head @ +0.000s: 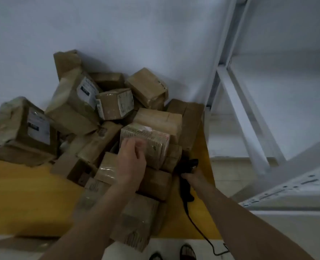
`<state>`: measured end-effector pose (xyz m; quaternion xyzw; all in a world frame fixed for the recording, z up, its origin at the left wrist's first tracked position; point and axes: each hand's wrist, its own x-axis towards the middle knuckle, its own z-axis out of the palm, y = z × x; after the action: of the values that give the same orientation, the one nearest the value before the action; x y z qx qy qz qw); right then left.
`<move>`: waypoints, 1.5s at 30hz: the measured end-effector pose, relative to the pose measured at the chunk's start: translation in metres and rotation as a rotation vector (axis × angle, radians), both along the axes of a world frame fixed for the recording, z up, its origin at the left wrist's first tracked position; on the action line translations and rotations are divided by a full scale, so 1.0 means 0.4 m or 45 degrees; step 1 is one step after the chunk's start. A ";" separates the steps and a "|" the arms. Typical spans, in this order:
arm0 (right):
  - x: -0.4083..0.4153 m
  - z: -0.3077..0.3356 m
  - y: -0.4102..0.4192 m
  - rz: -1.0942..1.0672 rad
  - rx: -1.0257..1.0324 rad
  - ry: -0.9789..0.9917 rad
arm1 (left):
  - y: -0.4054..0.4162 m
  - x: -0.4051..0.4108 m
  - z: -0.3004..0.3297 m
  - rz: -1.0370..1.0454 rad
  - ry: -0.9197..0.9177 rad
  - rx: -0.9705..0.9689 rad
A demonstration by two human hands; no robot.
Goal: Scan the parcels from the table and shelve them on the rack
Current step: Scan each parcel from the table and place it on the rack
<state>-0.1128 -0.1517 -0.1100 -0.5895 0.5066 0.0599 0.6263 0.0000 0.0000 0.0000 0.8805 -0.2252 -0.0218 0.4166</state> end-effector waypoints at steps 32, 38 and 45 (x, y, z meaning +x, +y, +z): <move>0.067 0.268 -0.002 -0.272 0.164 -0.521 | -0.002 -0.003 0.061 0.125 0.372 0.027; 0.125 0.302 0.023 -0.091 -0.024 -0.541 | -0.006 -0.017 0.076 0.190 0.581 -0.046; 0.150 0.287 0.026 0.053 -0.115 -0.496 | -0.010 -0.022 0.071 0.175 0.772 -0.101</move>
<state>-0.0529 -0.1412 0.0047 -0.6277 0.3658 -0.0650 0.6841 -0.0086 -0.0039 0.0285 0.8300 -0.0313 -0.2463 0.4994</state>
